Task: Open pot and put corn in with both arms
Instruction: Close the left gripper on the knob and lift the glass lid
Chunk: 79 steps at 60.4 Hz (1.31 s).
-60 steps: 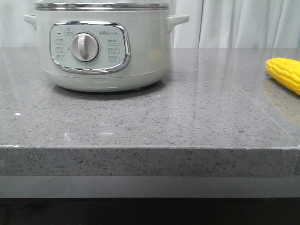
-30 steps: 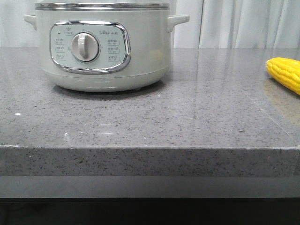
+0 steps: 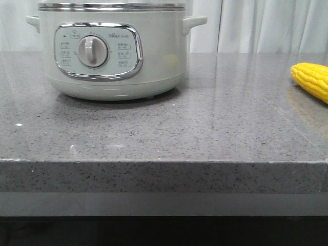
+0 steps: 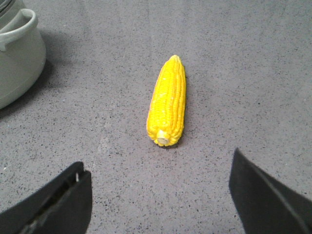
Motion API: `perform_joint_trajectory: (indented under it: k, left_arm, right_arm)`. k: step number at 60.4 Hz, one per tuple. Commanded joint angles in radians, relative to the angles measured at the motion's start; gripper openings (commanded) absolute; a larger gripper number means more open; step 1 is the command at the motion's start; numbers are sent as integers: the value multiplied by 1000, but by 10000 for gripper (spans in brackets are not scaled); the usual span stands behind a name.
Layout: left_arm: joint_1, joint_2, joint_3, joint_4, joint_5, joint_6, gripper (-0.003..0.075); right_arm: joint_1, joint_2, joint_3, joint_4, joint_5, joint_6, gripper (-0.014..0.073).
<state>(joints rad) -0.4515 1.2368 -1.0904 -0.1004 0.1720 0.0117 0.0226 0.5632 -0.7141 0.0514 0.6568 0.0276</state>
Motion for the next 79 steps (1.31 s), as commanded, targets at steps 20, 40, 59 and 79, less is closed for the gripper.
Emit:
perform_joint_trajectory:
  k: [20, 40, 59, 79]
  left_arm:
    - [-7, 259, -313, -28, -88, 0, 544]
    - [-7, 417, -441, -51, -94, 0, 544]
    - [-7, 463, -449, -21, -79, 0, 543]
    - [-7, 463, -449, -21, -58, 0, 321]
  right_arm:
    - [1, 10, -33, 4, -73, -1, 594]
    - [1, 10, -33, 4, -73, -1, 594]
    - [1, 10, -33, 4, -73, -1, 594]
    - [1, 10, -33, 4, -73, -1, 594]
